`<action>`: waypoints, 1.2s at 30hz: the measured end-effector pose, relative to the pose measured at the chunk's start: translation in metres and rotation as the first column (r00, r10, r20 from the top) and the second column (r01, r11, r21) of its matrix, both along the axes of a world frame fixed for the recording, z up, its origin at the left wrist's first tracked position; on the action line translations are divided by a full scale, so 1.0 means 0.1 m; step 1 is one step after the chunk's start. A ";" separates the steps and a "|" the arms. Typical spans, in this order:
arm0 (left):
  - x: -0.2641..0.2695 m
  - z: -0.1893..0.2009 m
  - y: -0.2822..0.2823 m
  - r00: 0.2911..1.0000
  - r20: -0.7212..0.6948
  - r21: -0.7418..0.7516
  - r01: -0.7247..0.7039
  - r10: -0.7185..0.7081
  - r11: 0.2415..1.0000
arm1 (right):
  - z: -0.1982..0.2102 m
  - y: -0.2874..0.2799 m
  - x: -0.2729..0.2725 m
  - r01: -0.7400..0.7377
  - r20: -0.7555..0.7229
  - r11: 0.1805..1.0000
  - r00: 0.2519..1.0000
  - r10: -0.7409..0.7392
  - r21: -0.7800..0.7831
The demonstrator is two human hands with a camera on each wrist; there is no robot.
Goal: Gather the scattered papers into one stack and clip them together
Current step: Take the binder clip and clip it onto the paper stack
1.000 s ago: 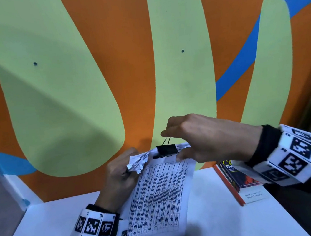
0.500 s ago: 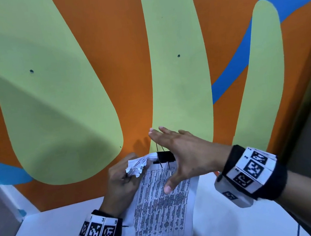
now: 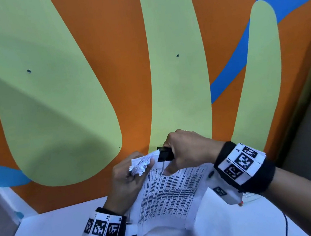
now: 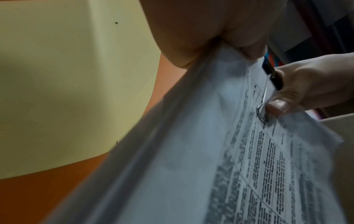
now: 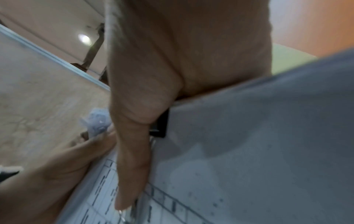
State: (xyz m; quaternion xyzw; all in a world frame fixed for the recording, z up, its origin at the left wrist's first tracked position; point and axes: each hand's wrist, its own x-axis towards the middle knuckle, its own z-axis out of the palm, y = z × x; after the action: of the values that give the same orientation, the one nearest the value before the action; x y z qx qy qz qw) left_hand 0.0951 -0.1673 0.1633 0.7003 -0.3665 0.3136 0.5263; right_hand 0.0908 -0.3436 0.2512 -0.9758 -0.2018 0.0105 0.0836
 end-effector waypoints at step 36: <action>-0.28 -0.61 0.59 0.648 -0.746 -0.085 -0.319 0.152 0.944 | -1.39 0.02 -0.50 0.081 0.015 0.301 0.952 -0.304 0.950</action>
State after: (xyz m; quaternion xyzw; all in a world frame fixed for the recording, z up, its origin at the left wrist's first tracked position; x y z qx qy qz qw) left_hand 0.0669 -0.1086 0.1022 0.7491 0.0036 0.1107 0.6531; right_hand 0.0407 -0.3416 0.1117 -0.7583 -0.0584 -0.2124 0.6135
